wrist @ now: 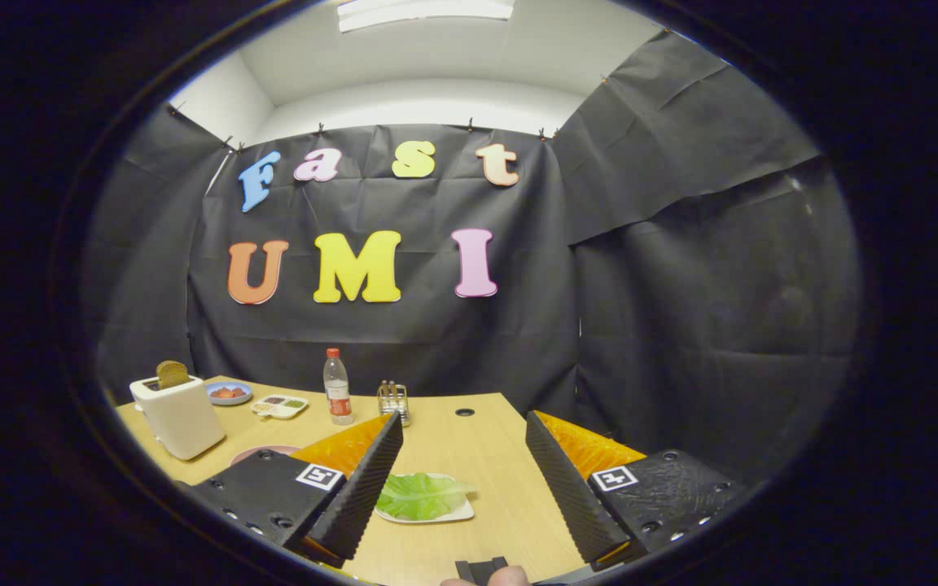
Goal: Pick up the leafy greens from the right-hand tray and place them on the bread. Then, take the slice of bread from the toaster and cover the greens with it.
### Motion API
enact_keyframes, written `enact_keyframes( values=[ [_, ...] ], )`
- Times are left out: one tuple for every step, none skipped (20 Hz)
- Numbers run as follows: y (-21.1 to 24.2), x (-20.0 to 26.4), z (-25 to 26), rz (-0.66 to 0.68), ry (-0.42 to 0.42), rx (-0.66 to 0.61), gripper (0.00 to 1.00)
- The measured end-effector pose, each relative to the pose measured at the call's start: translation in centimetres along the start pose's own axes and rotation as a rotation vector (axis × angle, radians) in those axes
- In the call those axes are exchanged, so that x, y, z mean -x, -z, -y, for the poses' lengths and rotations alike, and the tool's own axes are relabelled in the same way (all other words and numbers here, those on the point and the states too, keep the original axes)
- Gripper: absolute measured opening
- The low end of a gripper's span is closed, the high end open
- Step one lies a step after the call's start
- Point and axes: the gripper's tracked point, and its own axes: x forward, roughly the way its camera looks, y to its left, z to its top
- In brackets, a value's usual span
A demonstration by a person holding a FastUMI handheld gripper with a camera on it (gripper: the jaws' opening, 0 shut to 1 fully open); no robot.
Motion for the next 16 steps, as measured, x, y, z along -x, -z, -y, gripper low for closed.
enact_keyframes(
  values=[
    [0.2,-0.4,0.3,-0.005,0.008,-0.002,0.95],
    [0.6,-0.9,0.3,-0.016,0.013,-0.004,0.95],
    [1.1,-1.4,0.2,-0.037,0.004,-0.008,0.95],
    [2.1,-1.9,-0.4,-0.075,-0.016,-0.014,0.95],
    [3.2,-2.5,-1.0,-0.119,-0.04,-0.027,0.95],
    [4.1,-3.3,-1.5,-0.157,-0.061,-0.046,0.95],
    [5.1,-4.1,-1.8,-0.196,-0.078,-0.067,0.96],
    [6.3,-5.0,-2.0,-0.232,-0.088,-0.086,0.96],
    [7.1,-5.8,-2.0,-0.259,-0.095,-0.108,0.96],
    [8.0,-6.6,-1.9,-0.288,-0.095,-0.129,0.96],
    [8.7,-7.4,-1.9,-0.313,-0.097,-0.152,0.96],
    [9.4,-8.0,-1.8,-0.333,-0.096,-0.177,0.96],
    [10.0,-8.7,-1.7,-0.357,-0.095,-0.204,0.96],
    [10.8,-9.3,-1.6,-0.378,-0.095,-0.232,0.96],
    [11.5,-10.0,-1.3,-0.401,-0.085,-0.263,0.96],
    [12.2,-10.8,-0.9,-0.42,-0.08,-0.294,0.96]
  ],
)
